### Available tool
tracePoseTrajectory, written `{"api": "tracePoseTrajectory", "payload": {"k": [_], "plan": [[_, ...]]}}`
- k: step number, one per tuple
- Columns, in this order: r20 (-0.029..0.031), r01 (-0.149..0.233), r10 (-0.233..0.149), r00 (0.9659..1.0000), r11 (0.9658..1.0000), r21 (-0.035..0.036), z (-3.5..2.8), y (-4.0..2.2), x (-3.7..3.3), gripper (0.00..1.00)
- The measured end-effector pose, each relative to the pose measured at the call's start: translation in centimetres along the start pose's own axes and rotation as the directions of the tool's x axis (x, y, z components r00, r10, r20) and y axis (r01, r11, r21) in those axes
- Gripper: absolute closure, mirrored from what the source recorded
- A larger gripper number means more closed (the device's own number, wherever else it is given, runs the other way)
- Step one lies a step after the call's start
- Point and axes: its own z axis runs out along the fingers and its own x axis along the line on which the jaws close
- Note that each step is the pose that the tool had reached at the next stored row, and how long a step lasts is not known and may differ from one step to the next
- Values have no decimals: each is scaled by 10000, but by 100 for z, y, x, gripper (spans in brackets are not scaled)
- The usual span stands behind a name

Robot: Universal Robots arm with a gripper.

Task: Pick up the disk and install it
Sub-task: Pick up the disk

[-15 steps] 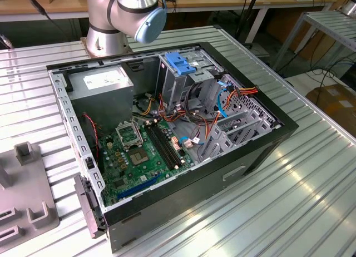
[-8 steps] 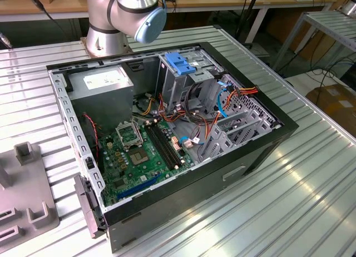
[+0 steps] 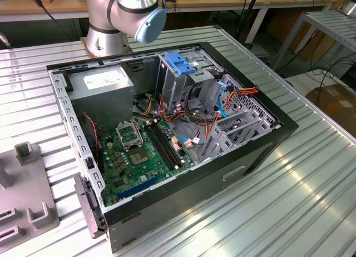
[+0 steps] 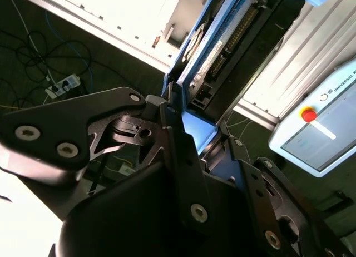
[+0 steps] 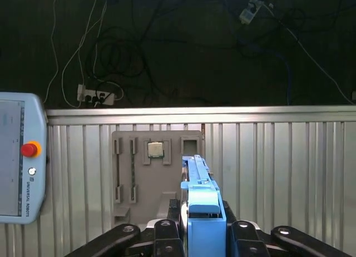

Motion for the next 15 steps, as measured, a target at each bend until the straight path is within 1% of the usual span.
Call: {"api": "tracePoseTrajectory", "payload": {"k": [12, 15], "plan": [[2, -1, 1, 10000, 10000, 3, -2, -2, 0, 63], [1, 0, 0, 10000, 10000, 1, -3, -34, -1, 63]]}}
